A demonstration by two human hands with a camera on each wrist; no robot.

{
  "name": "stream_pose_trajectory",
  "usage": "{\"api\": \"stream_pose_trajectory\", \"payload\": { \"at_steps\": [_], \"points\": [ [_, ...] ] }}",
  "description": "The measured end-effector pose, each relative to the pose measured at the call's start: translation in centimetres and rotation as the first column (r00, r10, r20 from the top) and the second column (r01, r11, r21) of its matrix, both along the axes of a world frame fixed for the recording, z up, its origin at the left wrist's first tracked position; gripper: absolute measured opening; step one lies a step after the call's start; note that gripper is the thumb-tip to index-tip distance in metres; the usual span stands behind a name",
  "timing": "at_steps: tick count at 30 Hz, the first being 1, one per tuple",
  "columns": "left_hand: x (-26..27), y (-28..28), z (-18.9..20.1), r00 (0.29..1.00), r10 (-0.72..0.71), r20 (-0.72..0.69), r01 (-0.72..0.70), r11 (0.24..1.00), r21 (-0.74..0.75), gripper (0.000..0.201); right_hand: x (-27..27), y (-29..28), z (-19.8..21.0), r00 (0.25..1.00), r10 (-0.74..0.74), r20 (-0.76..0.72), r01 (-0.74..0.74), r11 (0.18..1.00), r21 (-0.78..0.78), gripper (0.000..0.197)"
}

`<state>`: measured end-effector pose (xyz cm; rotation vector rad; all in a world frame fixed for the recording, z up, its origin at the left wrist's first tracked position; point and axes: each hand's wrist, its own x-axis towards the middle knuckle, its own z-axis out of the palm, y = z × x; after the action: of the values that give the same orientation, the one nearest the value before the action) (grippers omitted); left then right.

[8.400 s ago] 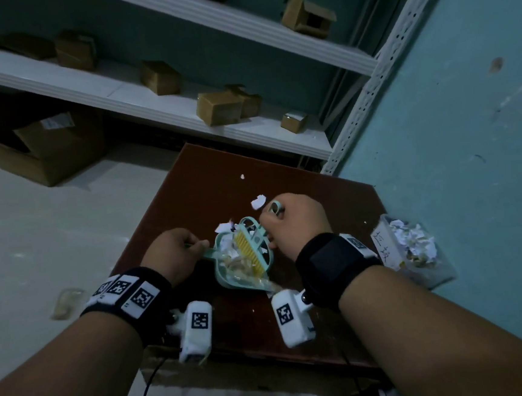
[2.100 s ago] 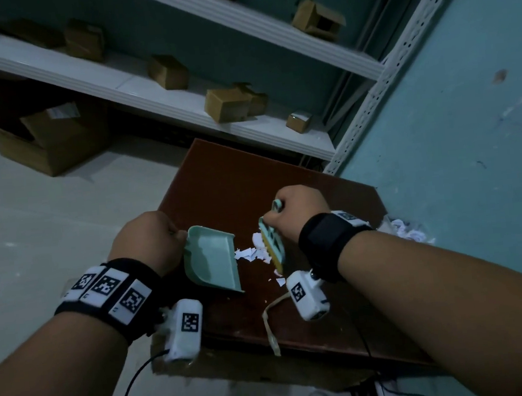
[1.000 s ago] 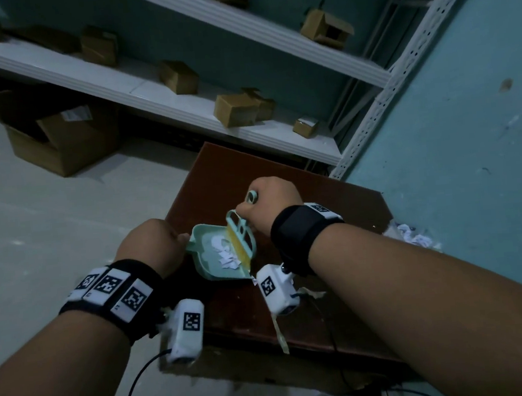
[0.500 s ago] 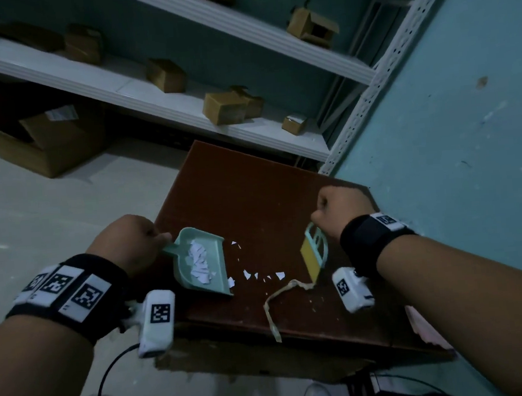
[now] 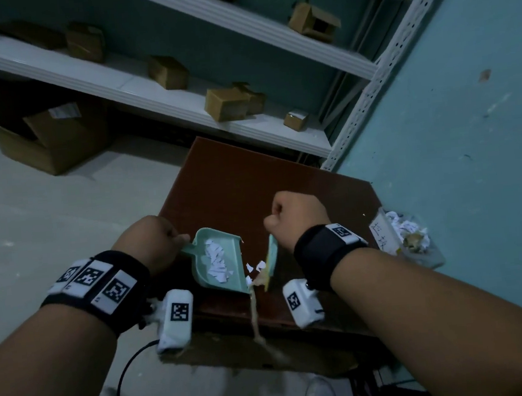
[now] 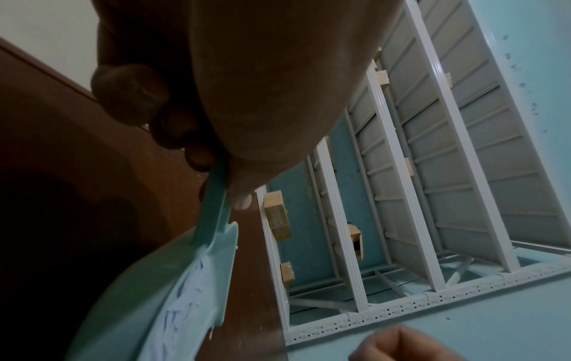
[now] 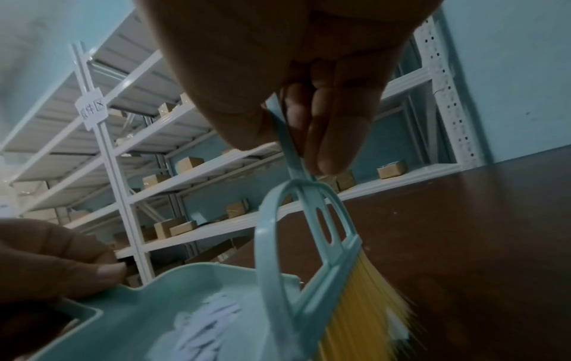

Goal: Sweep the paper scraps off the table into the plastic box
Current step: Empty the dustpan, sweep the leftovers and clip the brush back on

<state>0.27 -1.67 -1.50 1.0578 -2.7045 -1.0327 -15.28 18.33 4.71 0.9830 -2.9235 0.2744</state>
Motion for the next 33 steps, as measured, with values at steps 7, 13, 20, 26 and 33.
{"api": "stream_pose_trajectory", "payload": {
  "at_steps": [7,13,20,26,33],
  "points": [
    [0.0,0.1,0.0,0.999,0.021,-0.039,-0.021,1.000,0.014,0.034,0.2,-2.4,0.9,1.000,-0.004,-0.004,0.003,0.985,-0.175,0.011],
    [0.3,-0.4,0.5,0.993,0.086,-0.080,-0.084,0.996,0.018,0.036,-0.9,-0.2,2.5,0.996,0.025,-0.091,-0.028,0.999,-0.031,0.010],
    [0.7,-0.4,0.6,0.997,0.048,-0.057,-0.050,0.999,-0.022,0.037,-0.8,1.3,1.6,0.988,0.076,-0.134,-0.052,0.983,0.175,0.015],
    [0.5,-0.1,0.2,0.998,0.044,-0.037,-0.045,0.999,-0.010,0.036,0.2,-0.1,0.8,0.981,0.195,-0.014,-0.187,0.956,0.227,0.003],
    [0.0,0.0,-0.6,0.998,0.062,-0.020,-0.062,0.997,0.036,0.035,2.6,-2.4,0.4,0.962,0.270,0.028,-0.271,0.963,0.016,0.005]
  ]
}}
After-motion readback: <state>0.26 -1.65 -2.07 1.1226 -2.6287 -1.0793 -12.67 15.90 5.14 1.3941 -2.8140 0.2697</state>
